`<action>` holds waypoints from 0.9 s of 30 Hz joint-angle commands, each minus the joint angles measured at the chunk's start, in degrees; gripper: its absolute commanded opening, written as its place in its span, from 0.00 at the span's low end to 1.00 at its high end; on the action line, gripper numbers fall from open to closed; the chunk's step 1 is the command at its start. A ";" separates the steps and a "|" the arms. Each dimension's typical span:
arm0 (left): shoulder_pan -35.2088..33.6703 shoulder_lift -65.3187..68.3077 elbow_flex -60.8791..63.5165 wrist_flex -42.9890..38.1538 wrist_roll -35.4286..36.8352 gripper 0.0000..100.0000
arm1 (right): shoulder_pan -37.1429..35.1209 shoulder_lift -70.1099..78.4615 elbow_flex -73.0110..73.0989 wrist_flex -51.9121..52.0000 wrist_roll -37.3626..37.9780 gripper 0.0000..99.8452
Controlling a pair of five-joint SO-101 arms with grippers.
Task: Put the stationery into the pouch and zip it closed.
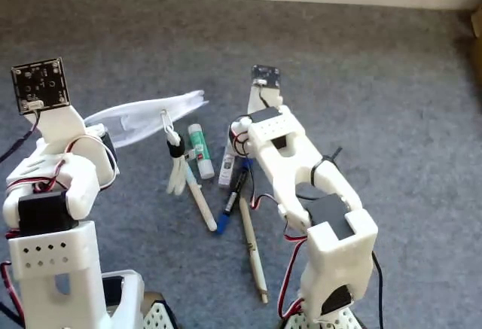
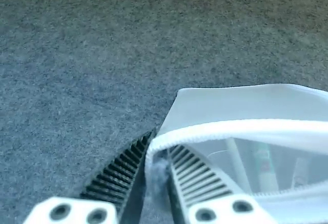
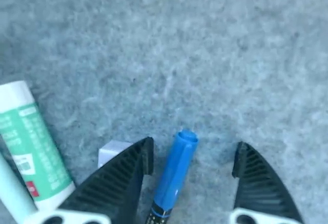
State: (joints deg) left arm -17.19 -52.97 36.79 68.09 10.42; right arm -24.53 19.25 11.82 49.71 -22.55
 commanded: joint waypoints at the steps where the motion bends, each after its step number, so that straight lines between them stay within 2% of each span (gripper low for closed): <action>1: -0.92 1.01 1.10 -0.62 0.62 0.01 | 0.84 0.31 -2.15 -1.01 -0.53 0.23; 9: -0.92 1.01 1.36 -0.62 0.62 0.01 | 0.84 0.31 -2.07 -0.92 -0.53 0.23; 16: -0.92 1.01 1.36 -0.62 0.62 0.01 | 0.84 0.31 -2.24 -0.92 -0.35 0.09; 27: -1.01 1.01 1.45 -0.62 0.62 0.01 | 1.01 -0.04 -2.33 -0.92 -0.09 0.09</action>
State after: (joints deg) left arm -17.19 -52.97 37.67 68.09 10.42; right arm -23.38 19.25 11.74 49.80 -22.46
